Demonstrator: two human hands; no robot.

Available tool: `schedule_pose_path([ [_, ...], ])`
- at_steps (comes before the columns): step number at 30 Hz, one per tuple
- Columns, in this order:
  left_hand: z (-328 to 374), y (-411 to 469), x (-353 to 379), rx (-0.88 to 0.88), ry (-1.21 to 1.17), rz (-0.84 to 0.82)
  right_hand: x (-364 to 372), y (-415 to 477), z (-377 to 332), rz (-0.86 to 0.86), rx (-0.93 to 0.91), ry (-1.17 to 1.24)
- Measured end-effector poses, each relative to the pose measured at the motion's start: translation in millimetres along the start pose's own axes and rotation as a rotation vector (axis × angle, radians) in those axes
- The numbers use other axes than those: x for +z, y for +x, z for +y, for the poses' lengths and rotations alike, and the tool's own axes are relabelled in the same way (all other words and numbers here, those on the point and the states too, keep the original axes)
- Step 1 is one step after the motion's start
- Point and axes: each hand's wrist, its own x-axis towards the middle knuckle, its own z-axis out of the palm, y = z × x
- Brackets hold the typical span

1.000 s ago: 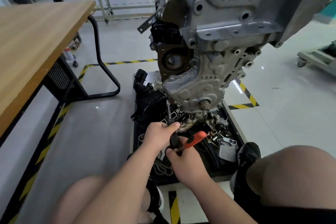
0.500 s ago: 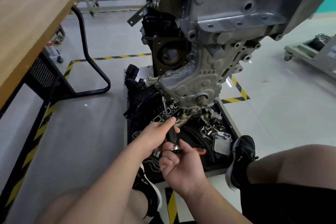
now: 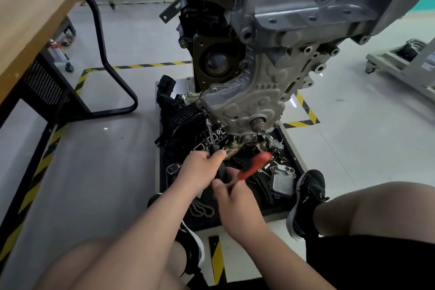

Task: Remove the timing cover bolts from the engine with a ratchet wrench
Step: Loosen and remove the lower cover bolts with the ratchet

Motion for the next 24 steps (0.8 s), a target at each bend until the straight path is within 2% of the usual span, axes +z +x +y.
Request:
schedule_pose_path([
  [1,-0.5,0.4,1.2,0.005,0.001,0.007,0.1,0.8,2.1,-0.012,-0.081,-0.224],
  [2,-1.0,0.8,2.3,0.005,-0.004,0.007,0.7,1.1,3.0,-0.001,-0.119,-0.336],
  [4,-0.3,1.0,2.6,-0.005,0.017,0.019,3.8,1.5,3.5,0.004,-0.116,-0.274],
  [7,0.4,0.6,0.5,-0.005,-0.001,0.04,9.2,0.6,2.6,-0.005,0.019,0.253],
  [10,2.9,-0.1,-5.1,-0.085,-0.169,-0.061,13.9,0.0,-6.9,-0.001,0.265,0.849],
  [13,6.3,-1.4,-10.3,-0.161,-0.301,-0.2,11.4,0.8,-17.7,-0.135,0.536,1.44],
  [15,6.3,-1.2,-9.8,-0.142,-0.279,-0.229,9.0,1.3,-20.7,-0.204,0.675,1.698],
  [17,7.1,-0.8,-6.6,-0.122,-0.243,-0.184,8.7,0.9,-21.2,-0.225,0.712,1.763],
  [21,5.6,1.3,-1.2,-0.099,-0.175,-0.044,10.9,-0.6,-20.6,-0.224,0.737,1.662],
  [24,5.0,1.3,-0.6,-0.1,-0.162,-0.01,11.2,-5.5,-20.2,-0.233,0.723,1.622],
])
